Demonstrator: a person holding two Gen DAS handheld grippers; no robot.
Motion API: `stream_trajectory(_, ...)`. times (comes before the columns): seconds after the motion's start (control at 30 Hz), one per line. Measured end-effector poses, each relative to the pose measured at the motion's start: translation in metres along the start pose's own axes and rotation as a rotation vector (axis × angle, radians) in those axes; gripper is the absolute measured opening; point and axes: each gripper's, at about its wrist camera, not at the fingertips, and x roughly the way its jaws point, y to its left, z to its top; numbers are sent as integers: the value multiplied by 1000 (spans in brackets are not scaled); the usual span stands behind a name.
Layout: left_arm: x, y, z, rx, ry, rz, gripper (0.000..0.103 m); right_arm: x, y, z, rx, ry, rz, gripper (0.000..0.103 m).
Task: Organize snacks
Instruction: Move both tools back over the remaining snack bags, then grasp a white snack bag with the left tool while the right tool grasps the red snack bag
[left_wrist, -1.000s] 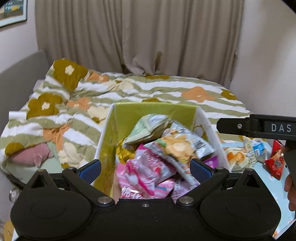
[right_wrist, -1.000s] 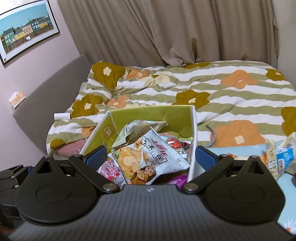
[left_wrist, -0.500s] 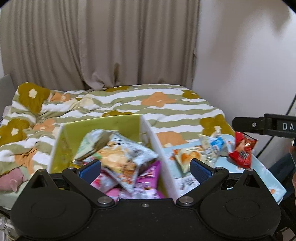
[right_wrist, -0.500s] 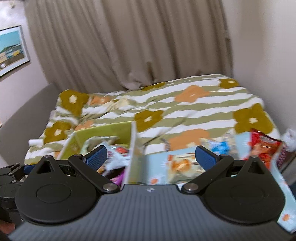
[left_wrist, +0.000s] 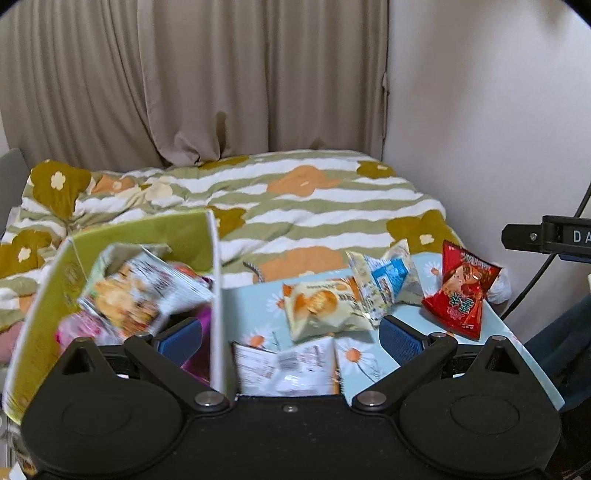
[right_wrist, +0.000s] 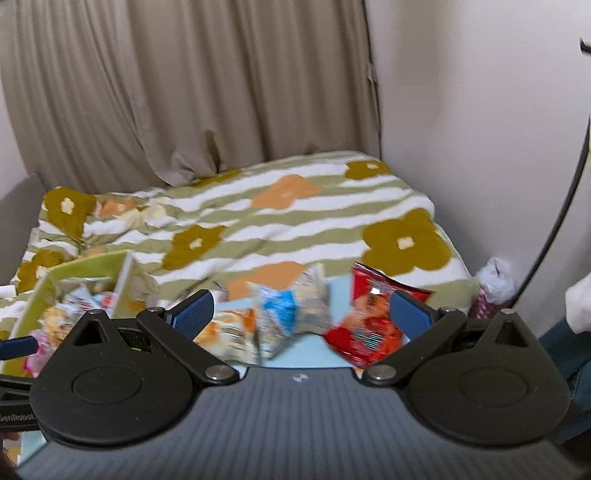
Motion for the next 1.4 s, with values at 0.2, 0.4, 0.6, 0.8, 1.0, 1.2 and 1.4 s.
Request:
stream_trajectory(0.2,39,-40,-16,-13,64,83,103,40,-48,-6,9,71,-6,103)
stream_trajectory(0.4,86,-67,-37,14,102,211,103,88,-76,-13,-10,124,-15,103)
stream_trajectory(0.6,128,-81,-54,77,148,366,103,124,-88,-25,-12,157,-12,103)
stream_trajectory(0.8,149,-88,-62,153,153,471,103,147,-93,-30,-5,179,3,103)
stream_trajectory(1.0,167,-79,-67,172,204,548,99,164,-93,-30,-11,186,2,103)
stream_trajectory(1.2,170,-69,-67,187,208,564,83,176,-91,-31,-15,184,-13,103)
stream_trajectory(1.4,166,-65,-65,190,207,524,74,187,-86,-29,-31,179,-23,103)
